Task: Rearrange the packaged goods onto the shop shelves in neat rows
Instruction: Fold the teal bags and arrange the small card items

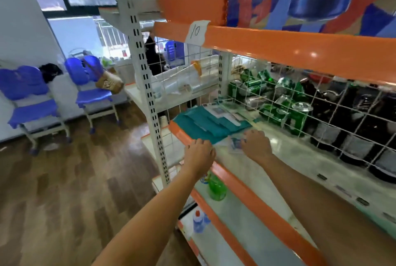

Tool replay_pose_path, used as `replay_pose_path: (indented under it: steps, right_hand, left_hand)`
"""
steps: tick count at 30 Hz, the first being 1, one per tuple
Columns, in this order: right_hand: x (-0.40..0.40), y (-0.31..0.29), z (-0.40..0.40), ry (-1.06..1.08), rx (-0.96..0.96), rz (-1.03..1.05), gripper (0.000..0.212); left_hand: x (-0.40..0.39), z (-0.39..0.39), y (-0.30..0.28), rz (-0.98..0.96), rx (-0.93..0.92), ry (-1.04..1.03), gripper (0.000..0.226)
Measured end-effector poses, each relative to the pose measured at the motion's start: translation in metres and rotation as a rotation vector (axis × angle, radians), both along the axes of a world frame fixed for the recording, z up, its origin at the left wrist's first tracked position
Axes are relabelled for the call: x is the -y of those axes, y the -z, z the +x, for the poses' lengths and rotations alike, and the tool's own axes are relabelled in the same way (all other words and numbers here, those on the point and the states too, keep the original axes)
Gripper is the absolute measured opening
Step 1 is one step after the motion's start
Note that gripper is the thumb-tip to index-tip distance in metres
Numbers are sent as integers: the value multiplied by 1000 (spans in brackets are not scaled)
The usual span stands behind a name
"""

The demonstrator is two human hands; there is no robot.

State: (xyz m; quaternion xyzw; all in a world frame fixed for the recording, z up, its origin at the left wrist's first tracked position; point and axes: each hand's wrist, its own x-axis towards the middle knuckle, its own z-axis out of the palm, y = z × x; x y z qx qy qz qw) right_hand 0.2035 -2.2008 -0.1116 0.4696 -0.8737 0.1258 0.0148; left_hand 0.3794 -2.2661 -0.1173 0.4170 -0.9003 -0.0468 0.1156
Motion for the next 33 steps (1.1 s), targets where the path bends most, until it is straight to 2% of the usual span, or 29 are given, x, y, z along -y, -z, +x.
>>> replay_pose_path:
  steps: [5,15,18,22,24,27,31,33]
  right_hand:
    - [45,2,-39,34,-23,22,37]
    - [109,1,-76,133,85,51,39]
    - [121,3,-83,190,108,85,33]
    - [130,-1,-90,239,115,24,23]
    - [136,-5,-94,264,244,-1,20]
    - [142,-16,-97,343,586,-70,27]
    - [138,-28,-92,395,1127,-293,12]
    - [133,-30,-90,394,1312,-431,10]
  left_hand:
    - [48,-39,0,11,-47,-17,36]
    - [102,-71,15,49,-83,41,37]
    - [114,-72,18,47,-102,69,37]
    - [125,-73,21,35,-116,80,35]
    - [129,-73,21,30,-120,91,35]
    - [137,-73,19,36,-123,104,34]
    - [147,-71,13,93,-117,112,34]
    - [153,-70,9,120,-127,117,34]
